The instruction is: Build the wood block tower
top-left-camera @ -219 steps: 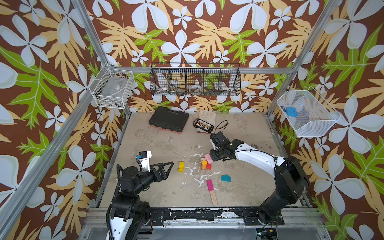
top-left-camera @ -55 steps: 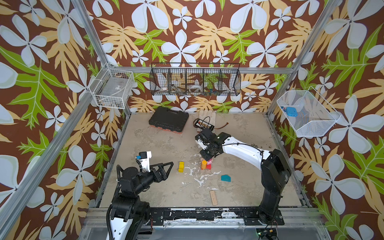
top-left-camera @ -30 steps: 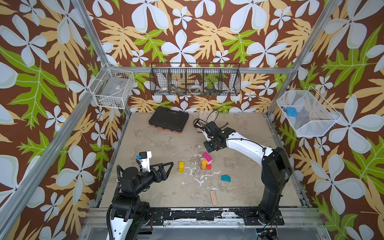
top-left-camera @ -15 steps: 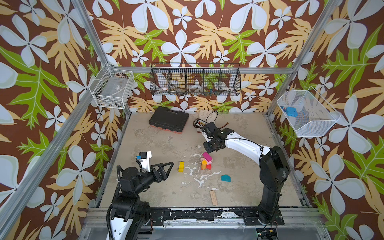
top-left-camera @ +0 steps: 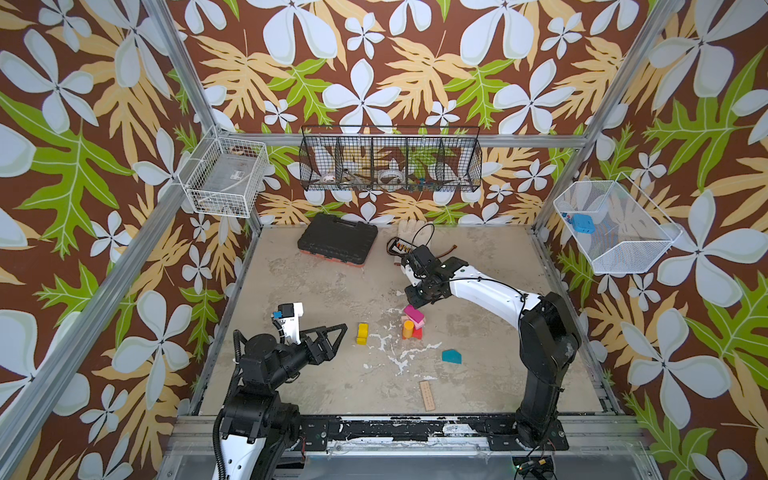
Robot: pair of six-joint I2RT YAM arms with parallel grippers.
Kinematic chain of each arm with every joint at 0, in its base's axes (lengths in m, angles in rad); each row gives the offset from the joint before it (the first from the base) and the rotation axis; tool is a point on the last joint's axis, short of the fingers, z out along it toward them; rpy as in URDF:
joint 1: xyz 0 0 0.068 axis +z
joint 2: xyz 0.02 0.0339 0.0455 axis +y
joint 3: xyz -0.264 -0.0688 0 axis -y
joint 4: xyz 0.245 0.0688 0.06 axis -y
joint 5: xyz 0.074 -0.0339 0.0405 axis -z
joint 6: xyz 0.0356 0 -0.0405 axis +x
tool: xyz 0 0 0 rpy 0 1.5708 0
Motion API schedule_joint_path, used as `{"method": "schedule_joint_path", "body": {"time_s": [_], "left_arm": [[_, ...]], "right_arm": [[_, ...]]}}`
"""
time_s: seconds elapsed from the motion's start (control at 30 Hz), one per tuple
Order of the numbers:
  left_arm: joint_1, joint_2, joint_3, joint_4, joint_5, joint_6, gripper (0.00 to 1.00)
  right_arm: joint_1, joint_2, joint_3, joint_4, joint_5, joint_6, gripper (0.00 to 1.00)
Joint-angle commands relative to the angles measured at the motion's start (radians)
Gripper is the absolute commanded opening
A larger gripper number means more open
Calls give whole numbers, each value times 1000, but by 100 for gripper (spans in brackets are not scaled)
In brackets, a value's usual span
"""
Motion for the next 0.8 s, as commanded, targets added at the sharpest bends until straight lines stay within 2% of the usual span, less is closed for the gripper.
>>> {"method": "schedule_joint_path", "body": {"time_s": [0.0, 0.37, 0.77], "left_arm": [[-1, -2, 1, 29, 10, -2, 100], [0, -2, 0, 29, 10, -2, 100], [0, -2, 0, 28, 10, -2, 100]], "right_arm": [[1, -13, -3, 5, -14, -11, 46], [2, -30, -11, 9, -1, -4, 46], [-15, -94, -65, 16, 125, 50, 47]]}}
